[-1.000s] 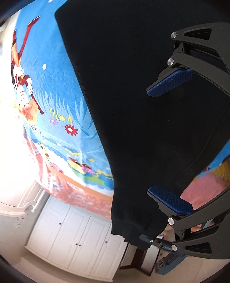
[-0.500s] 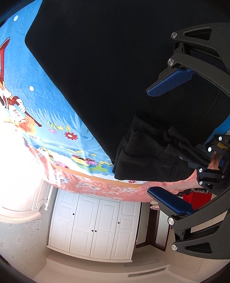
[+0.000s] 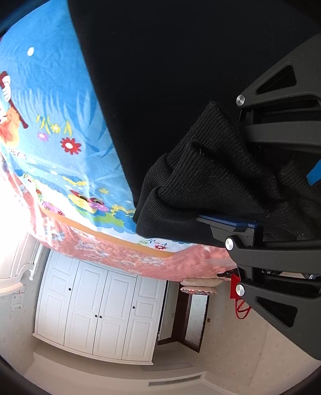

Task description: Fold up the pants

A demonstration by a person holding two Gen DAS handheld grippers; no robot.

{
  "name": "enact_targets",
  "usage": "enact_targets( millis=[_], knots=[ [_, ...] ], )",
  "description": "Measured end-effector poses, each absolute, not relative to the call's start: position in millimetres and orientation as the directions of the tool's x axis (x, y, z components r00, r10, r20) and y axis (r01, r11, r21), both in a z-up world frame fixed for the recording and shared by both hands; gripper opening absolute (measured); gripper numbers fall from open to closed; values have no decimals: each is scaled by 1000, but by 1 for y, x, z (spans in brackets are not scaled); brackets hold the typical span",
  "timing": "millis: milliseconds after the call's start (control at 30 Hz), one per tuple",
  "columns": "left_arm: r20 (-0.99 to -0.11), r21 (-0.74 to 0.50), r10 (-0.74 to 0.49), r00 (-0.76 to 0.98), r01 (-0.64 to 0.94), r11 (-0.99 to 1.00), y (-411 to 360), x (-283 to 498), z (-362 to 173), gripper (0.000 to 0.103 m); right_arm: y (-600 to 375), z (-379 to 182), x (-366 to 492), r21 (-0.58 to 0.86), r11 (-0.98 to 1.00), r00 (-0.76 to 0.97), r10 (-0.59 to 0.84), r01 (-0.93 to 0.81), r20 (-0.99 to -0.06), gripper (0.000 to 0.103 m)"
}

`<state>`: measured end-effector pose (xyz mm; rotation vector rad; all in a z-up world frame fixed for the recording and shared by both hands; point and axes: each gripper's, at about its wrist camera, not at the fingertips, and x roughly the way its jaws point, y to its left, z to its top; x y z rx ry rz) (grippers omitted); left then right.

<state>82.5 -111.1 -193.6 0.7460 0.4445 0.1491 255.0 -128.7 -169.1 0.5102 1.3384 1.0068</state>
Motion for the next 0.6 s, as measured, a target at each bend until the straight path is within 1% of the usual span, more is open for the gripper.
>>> enact_targets(
  millis=[67, 167, 300, 400, 500, 600],
  knots=[
    [-308, 698, 268, 913, 25, 716, -123, 87, -186, 12, -152, -156, 257, 785, 524, -38, 824, -332, -566, 28],
    [-305, 701, 204, 930, 74, 709, -154, 95, -186, 12, -193, -159, 261, 758, 569, 15, 803, -317, -596, 28],
    [-351, 695, 129, 928, 165, 700, -186, 106, -210, 12, -228, -188, 266, 709, 647, 43, 747, -282, -664, 27],
    [-392, 698, 116, 912, 213, 683, -195, 115, -231, 12, -235, -211, 266, 711, 650, 39, 745, -268, -666, 27],
    [-416, 693, 106, 903, 239, 680, -192, 117, -239, 13, -237, -214, 265, 728, 631, 52, 764, -268, -643, 27],
    [-434, 655, 92, 896, 244, 715, -184, 122, -231, 13, -234, -200, 262, 687, 658, 83, 738, -308, -670, 27]
  ],
)
